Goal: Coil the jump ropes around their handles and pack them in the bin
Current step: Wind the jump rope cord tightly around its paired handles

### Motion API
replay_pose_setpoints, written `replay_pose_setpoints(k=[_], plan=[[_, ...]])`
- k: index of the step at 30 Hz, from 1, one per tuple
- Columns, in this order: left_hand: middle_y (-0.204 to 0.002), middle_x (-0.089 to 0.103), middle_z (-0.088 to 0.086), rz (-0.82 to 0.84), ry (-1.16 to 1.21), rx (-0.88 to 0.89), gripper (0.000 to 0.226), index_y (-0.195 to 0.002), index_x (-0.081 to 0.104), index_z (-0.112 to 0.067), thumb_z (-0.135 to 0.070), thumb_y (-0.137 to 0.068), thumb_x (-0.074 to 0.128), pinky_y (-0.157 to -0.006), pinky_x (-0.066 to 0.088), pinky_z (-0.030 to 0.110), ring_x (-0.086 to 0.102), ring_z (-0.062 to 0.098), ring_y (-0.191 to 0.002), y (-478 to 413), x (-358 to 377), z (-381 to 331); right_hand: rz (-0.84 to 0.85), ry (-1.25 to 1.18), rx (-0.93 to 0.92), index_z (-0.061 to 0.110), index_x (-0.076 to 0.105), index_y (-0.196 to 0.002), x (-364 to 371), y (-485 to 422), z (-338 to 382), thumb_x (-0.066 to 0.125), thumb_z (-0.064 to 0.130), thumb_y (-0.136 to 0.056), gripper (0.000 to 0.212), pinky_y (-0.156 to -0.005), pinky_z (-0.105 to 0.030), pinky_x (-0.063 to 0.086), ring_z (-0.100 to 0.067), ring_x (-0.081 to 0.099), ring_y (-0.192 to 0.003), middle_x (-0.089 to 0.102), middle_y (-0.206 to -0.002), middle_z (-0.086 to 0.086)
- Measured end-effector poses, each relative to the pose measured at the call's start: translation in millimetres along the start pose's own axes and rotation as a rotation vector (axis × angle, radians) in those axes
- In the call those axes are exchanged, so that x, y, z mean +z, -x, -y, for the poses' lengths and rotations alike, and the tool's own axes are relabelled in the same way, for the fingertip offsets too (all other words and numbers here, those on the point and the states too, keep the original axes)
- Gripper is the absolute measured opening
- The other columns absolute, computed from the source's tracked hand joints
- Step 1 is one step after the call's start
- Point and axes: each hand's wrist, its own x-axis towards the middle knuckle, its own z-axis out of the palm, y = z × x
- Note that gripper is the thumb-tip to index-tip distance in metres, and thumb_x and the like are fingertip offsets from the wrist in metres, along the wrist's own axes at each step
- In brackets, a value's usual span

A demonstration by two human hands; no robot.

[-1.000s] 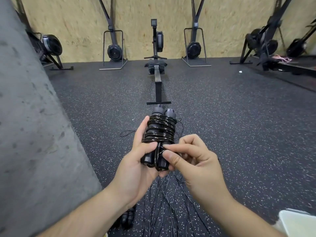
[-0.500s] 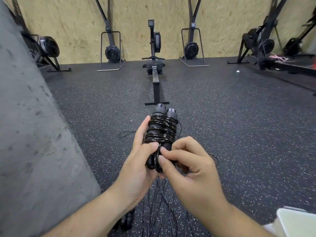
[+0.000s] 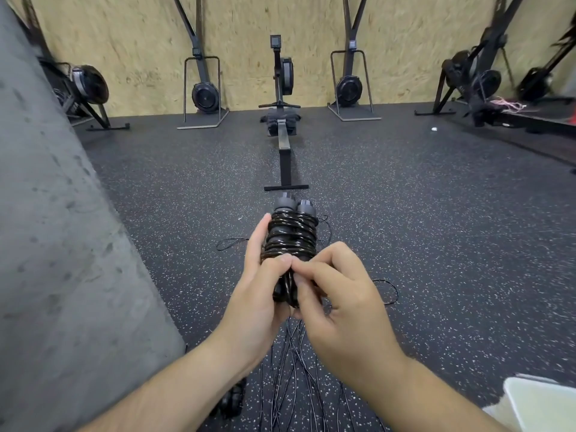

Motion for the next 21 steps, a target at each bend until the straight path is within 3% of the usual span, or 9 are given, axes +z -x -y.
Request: replay_pose_setpoints(k=[2, 4, 6, 9, 11, 14, 17, 21], plan=[[-0.117, 0.074, -0.001, -0.008, 0.008, -0.002, 0.054, -0.141, 0.044, -0.048, -0.012, -0.102, 0.04, -0.082, 0.053, 0.037, 0.071, 0.017, -0.102, -0.1, 1.1, 1.3, -0.004, -0.029, 0.05, 0.016, 0.072, -0.104, 0.7, -1.7, 4.8, 0.061, 0.012, -0.096, 0.015, -0.072, -0.035, 0.051, -0.017, 0.057, -0.084, 0.05, -0.091, 0.008], [-0.116, 0.074, 0.002, -0.035, 0.014, 0.013, 0.054, -0.14, 0.044, -0.049, -0.012, -0.101, 0.04, -0.082, 0.042, 0.046, 0.068, 0.022, -0.097, -2.1, 0.1, 0.0, -0.01, -0.082, 0.107, 0.018, 0.071, -0.101, -1.9, -4.8, 5.5, 0.067, 0.009, -0.092, 0.014, -0.075, -0.022, 0.049, -0.011, 0.058, -0.083, 0.055, -0.091, 0.009], [-0.112, 0.075, 0.004, -0.069, 0.011, 0.034, 0.053, -0.139, 0.046, -0.051, -0.015, -0.1, 0.042, -0.07, 0.041, 0.042, 0.063, 0.026, -0.09, -5.4, -3.3, -2.1, -0.022, -0.101, 0.151, 0.018, 0.068, -0.1, -5.2, -8.0, 4.6, 0.072, 0.009, -0.088, 0.016, -0.076, -0.014, 0.044, -0.011, 0.059, -0.085, 0.058, -0.093, 0.011], [-0.104, 0.074, 0.005, -0.078, -0.009, 0.052, 0.054, -0.139, 0.045, -0.052, -0.015, -0.101, 0.042, -0.051, 0.04, 0.028, 0.061, 0.017, -0.072, -8.3, -8.3, -3.7, 0.021, -0.082, 0.141, 0.018, 0.064, -0.098, -6.8, -8.6, 2.1, 0.069, 0.011, -0.088, 0.013, -0.076, -0.018, 0.047, -0.011, 0.057, -0.084, 0.055, -0.098, 0.014], [-0.105, 0.074, 0.006, -0.066, -0.013, 0.047, 0.055, -0.14, 0.044, -0.053, -0.015, -0.1, 0.043, -0.053, 0.036, 0.029, 0.059, 0.016, -0.071, -8.7, -9.0, -3.6, 0.042, -0.087, 0.13, 0.018, 0.065, -0.096, -7.7, -8.6, -0.6, 0.068, 0.009, -0.09, 0.011, -0.074, -0.021, 0.048, -0.011, 0.057, -0.086, 0.055, -0.099, 0.015], [-0.112, 0.074, 0.006, -0.053, -0.012, 0.034, 0.059, -0.142, 0.041, -0.052, -0.017, -0.096, 0.049, -0.063, 0.034, 0.034, 0.061, 0.022, -0.083, -8.6, -6.3, -0.5, 0.048, -0.087, 0.121, 0.016, 0.067, -0.093, -9.2, -10.7, -5.4, 0.066, 0.009, -0.093, 0.007, -0.074, -0.029, 0.051, -0.013, 0.06, -0.086, 0.057, -0.096, 0.013], [-0.11, 0.074, 0.003, -0.036, -0.016, 0.042, 0.067, -0.144, 0.038, -0.05, -0.023, -0.086, 0.057, -0.057, 0.038, 0.032, 0.061, 0.026, -0.084, -6.2, -1.3, 2.3, 0.055, -0.07, 0.076, 0.014, 0.067, -0.091, -6.9, -10.4, -7.8, 0.063, 0.012, -0.094, 0.005, -0.074, -0.041, 0.053, -0.021, 0.063, -0.082, 0.056, -0.094, 0.011], [-0.111, 0.074, 0.003, -0.026, -0.017, 0.049, 0.073, -0.145, 0.036, -0.05, -0.025, -0.082, 0.062, -0.05, 0.038, 0.029, 0.063, 0.02, -0.078, -4.8, -3.4, 1.3, 0.048, -0.052, 0.056, 0.012, 0.069, -0.09, -4.3, -11.0, -6.5, 0.065, 0.01, -0.093, 0.005, -0.074, -0.036, 0.053, -0.017, 0.061, -0.082, 0.056, -0.092, 0.008]])
